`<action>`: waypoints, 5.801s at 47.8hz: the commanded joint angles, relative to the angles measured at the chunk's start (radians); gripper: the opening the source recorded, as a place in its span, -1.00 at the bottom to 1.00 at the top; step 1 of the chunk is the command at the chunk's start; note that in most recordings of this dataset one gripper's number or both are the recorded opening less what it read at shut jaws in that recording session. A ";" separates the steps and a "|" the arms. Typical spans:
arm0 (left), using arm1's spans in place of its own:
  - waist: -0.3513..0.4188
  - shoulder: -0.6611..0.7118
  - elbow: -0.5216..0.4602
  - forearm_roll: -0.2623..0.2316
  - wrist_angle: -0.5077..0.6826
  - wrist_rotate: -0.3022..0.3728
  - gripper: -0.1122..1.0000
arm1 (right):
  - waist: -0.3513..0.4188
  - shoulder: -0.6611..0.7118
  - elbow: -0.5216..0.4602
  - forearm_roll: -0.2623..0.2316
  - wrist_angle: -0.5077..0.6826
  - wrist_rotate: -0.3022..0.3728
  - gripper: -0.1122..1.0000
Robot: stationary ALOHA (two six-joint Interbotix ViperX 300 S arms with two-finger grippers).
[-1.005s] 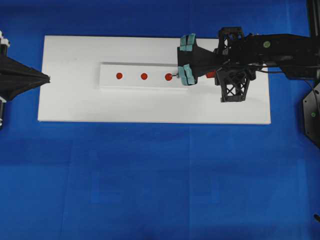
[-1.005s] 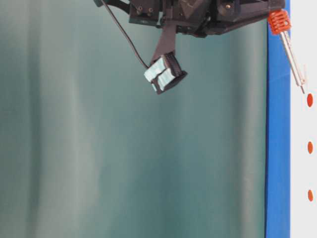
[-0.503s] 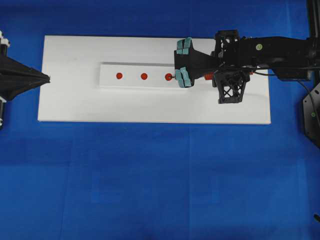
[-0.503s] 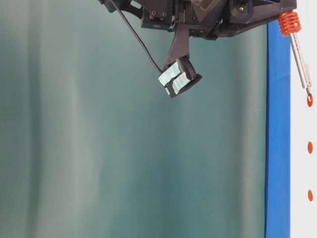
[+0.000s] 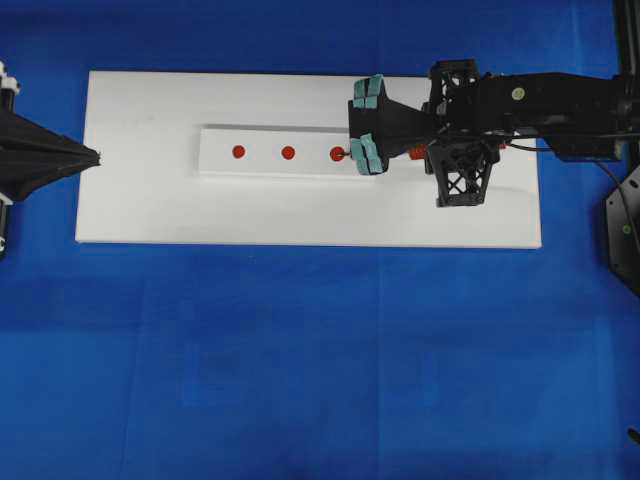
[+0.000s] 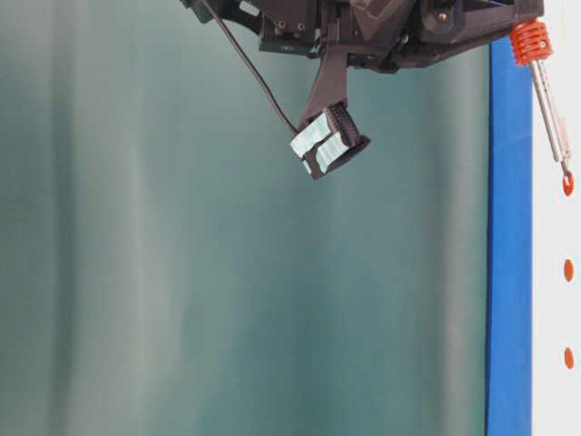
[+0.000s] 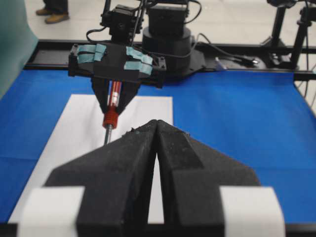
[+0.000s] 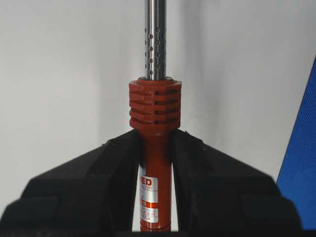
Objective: Touch the tip of the soldering iron to the mark.
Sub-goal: 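Hold the iron tip against the rightmost red dot, then raise the iron tip up off the rightmost dot, then carry the iron back toward the front of the table, then lower the iron onto the blue table and open the right gripper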
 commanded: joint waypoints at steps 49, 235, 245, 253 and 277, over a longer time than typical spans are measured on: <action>0.000 0.005 -0.012 0.002 -0.012 -0.002 -0.80 | -0.005 -0.098 -0.080 -0.005 0.094 0.002 -0.68; 0.000 -0.015 -0.008 0.000 -0.012 -0.026 -0.80 | 0.503 0.321 -0.345 -0.006 -0.284 0.552 -0.68; 0.000 -0.015 -0.008 0.002 -0.014 -0.026 -0.80 | 0.503 0.348 -0.328 -0.006 -0.345 0.548 -0.68; 0.000 -0.015 -0.009 0.000 -0.012 -0.026 -0.80 | 0.499 0.348 -0.327 -0.006 -0.350 0.546 -0.68; 0.000 -0.015 -0.009 0.000 -0.009 -0.026 -0.80 | 0.495 0.351 -0.324 -0.009 -0.370 0.548 0.29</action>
